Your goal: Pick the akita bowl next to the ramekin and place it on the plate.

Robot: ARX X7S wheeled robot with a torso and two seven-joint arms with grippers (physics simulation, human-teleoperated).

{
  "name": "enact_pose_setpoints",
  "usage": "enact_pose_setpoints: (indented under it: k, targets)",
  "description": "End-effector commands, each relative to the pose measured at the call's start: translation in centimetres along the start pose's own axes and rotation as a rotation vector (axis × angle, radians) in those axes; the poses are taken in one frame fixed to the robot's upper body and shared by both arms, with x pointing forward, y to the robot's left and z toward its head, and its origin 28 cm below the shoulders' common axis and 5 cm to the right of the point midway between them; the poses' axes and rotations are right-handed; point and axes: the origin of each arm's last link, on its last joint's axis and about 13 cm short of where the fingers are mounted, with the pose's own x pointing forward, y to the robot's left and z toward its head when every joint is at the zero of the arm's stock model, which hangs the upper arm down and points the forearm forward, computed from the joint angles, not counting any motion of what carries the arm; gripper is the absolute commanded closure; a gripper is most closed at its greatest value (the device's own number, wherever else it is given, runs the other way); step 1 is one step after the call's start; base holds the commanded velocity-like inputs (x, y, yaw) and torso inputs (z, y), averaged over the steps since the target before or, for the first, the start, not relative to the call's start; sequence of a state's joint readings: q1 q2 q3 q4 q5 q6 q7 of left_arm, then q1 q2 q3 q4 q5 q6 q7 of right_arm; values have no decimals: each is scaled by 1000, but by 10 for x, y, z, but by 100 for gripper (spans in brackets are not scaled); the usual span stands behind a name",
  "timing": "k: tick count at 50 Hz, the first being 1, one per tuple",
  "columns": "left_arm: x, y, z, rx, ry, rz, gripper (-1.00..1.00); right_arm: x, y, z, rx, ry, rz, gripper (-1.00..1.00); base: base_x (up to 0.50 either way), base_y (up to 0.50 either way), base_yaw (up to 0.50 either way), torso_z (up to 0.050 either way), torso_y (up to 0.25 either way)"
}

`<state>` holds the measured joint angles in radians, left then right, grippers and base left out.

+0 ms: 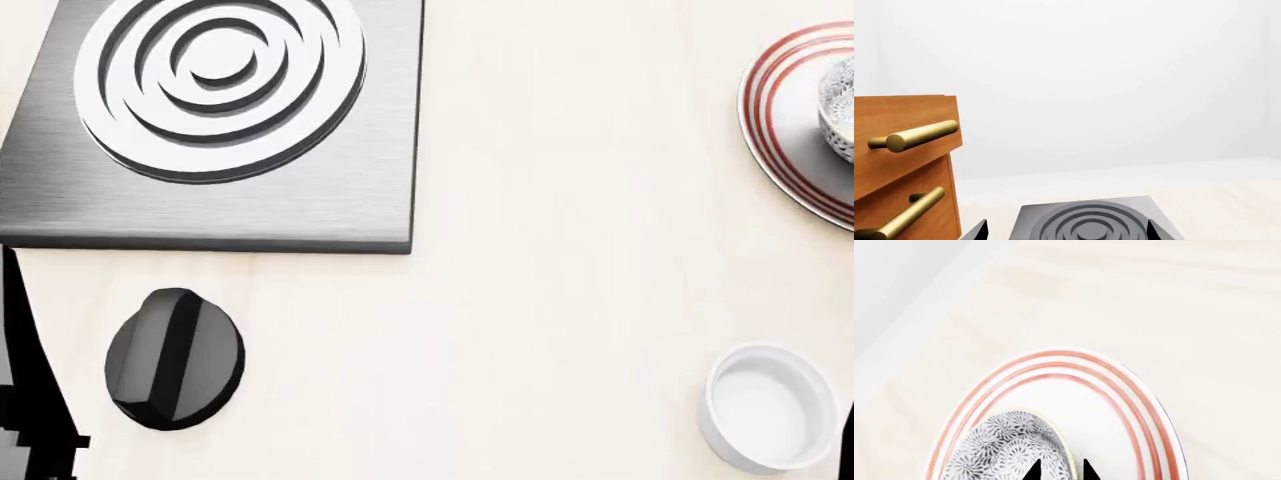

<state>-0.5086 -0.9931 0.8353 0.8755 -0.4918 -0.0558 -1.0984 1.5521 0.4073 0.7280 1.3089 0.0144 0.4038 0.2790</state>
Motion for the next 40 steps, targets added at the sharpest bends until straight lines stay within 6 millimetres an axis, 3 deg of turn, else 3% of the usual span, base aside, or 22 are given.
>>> enact_pose_setpoints:
  k: [1,10,20,31,40]
  targets:
    - [0,0,0,1,0,1,-100,0,0,2,1,0,9,-100,0,0,0,0,0]
    - [-1,0,-2,4,4,-2,-100,-4,7,6,-64,-17,64,-100,0,0,0,0,1]
    - [-1,-1,-2,5,5,-6,-100,-13,34,17,-379,-261,148,-100,0,0,0,0,0]
    - [-2,-1,-2,5,6,-8,-100,-42,39,4,-589,-416,192,-100,0,0,0,0,0]
    - [-1,-1,-3,5,8,-7,-100,-47,32,-9,-625,-433,208,-100,0,0,0,0,0]
